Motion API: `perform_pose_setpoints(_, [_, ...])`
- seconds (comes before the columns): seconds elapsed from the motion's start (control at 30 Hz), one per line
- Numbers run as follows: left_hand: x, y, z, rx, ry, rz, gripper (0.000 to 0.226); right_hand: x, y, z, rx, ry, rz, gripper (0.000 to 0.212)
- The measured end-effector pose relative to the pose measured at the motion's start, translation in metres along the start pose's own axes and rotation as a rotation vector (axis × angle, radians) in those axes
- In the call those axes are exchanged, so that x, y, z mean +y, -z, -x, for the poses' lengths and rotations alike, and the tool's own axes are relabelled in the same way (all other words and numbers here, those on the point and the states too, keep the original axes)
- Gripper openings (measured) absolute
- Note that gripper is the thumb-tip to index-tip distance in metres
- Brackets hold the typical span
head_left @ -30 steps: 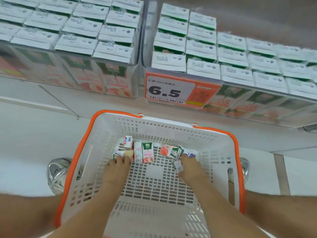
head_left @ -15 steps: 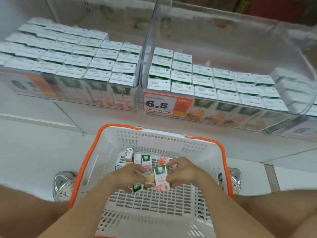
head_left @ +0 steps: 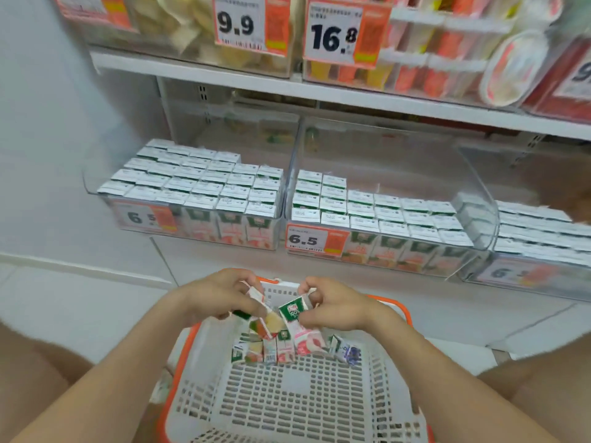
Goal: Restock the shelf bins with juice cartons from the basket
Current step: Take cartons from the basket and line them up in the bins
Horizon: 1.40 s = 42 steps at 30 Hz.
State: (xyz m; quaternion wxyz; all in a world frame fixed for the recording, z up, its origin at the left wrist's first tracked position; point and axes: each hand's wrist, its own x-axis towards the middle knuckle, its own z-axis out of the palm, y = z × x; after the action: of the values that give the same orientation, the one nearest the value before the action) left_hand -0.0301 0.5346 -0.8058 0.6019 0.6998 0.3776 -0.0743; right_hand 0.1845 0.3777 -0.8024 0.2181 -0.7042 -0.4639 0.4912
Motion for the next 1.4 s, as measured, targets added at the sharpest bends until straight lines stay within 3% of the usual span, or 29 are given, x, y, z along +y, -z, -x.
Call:
perform_pose_setpoints(0.17, [0.054, 0.038, 0.042, -0.006, -0.154, -0.093, 0.034, -0.074, 0.012, 0.021, 0.133, 0.259, -0.125, 0.036])
perform_pose_setpoints(0.27, [0.086, 0.063, 0.066, 0.035, -0.308, -0.188, 0.027, -0.117, 0.018, 0.023, 0.340, 0.428, -0.190, 0.015])
perform_pose_setpoints(0.33, [0.102, 0.078, 0.079, 0.100, -0.395, -0.197, 0.028, -0.140, 0.023, 0.020, 0.455, 0.483, -0.169, 0.017])
perform_pose_setpoints(0.43, [0.117, 0.095, 0.088, 0.292, -0.501, -0.135, 0.028, -0.167, 0.038, 0.008, 0.634, 0.563, 0.033, 0.033])
perform_pose_setpoints(0.57, [0.120, 0.109, 0.072, 0.672, -0.599, -0.064, 0.034, -0.195, 0.061, -0.028, 0.861, 0.589, 0.264, 0.033])
perform_pose_setpoints(0.7, [0.120, 0.123, 0.047, 0.836, -0.549, -0.241, 0.035, -0.210, 0.082, -0.079, 0.833, 0.499, 0.516, 0.035])
perform_pose_setpoints(0.87, [0.114, 0.130, 0.028, 0.695, -0.471, -0.387, 0.046, -0.225, 0.089, -0.128, 0.760, 0.286, 0.813, 0.034])
perform_pose_setpoints(1.0, [0.113, 0.130, 0.026, 0.707, -0.480, -0.346, 0.041, -0.233, 0.088, -0.152, 0.592, 0.113, 0.809, 0.026])
perform_pose_setpoints(1.13, [0.115, 0.127, 0.021, 0.798, -0.489, -0.324, 0.037, -0.235, 0.088, -0.164, 0.450, 0.072, 0.876, 0.025])
perform_pose_setpoints(1.3, [0.120, 0.122, 0.018, 0.926, -0.429, -0.257, 0.067, -0.232, 0.096, -0.162, 0.424, 0.101, 0.950, 0.030])
perform_pose_setpoints(1.4, [0.123, 0.119, 0.016, 0.955, -0.379, -0.234, 0.049, -0.228, 0.098, -0.163, 0.490, 0.129, 0.945, 0.014])
